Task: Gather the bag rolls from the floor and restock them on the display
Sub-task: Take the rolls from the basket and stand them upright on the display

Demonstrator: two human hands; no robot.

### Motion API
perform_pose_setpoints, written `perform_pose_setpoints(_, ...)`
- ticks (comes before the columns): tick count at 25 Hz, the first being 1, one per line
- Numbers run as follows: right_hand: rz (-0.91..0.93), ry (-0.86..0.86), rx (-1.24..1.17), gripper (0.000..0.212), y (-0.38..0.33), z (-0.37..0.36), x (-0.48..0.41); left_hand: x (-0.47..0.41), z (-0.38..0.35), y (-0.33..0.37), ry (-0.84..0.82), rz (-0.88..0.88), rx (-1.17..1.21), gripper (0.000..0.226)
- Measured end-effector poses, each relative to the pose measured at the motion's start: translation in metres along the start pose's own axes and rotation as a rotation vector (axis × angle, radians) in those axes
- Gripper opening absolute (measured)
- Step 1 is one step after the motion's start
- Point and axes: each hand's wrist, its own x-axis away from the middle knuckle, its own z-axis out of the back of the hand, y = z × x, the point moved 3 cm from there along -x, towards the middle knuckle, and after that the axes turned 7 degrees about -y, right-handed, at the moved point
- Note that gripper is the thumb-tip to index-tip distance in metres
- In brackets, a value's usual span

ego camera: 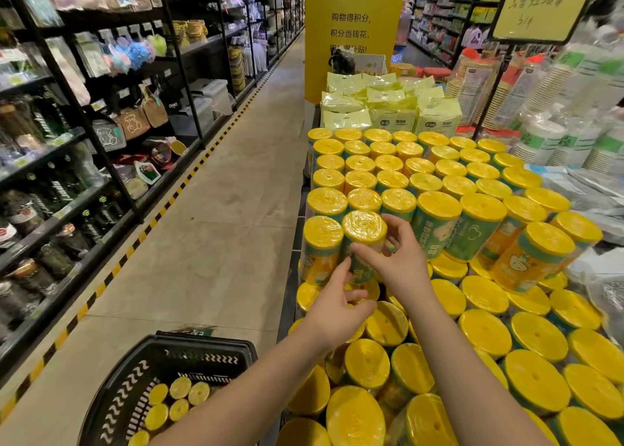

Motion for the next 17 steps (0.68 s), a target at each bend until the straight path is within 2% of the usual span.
perform_pose_setpoints(6, -0.02, -0.069, 0.051, 0.085, 0.002, 0.004, 0.001, 0.005, 0.004, 0.004, -0.037, -0.009, -0.046, 0.091)
perform_pose_setpoints(10, 0.018, -0.059, 0.299, 0.088, -0.022, 0.019, 0.012, 0.023, 0.036, 0.028, -0.052, -0.051, -0.178, 0.078)
perform_pose_setpoints(12, 0.144, -0.076, 0.443, 0.081, -0.048, 0.023, 0.022, 0.038, 0.056, 0.048, -0.025, -0.11, -0.386, 0.069)
perform_pose_setpoints(14, 0.274, -0.143, 0.618, 0.074, -0.076, 0.018, 0.032, 0.053, 0.073, 0.068, 0.039, -0.169, -0.734, 0.061)
perform_pose_setpoints(17, 0.365, -0.229, 0.801, 0.068, -0.102, 0.003, 0.048, 0.073, 0.087, 0.079, 0.07, -0.172, -1.044, 0.063)
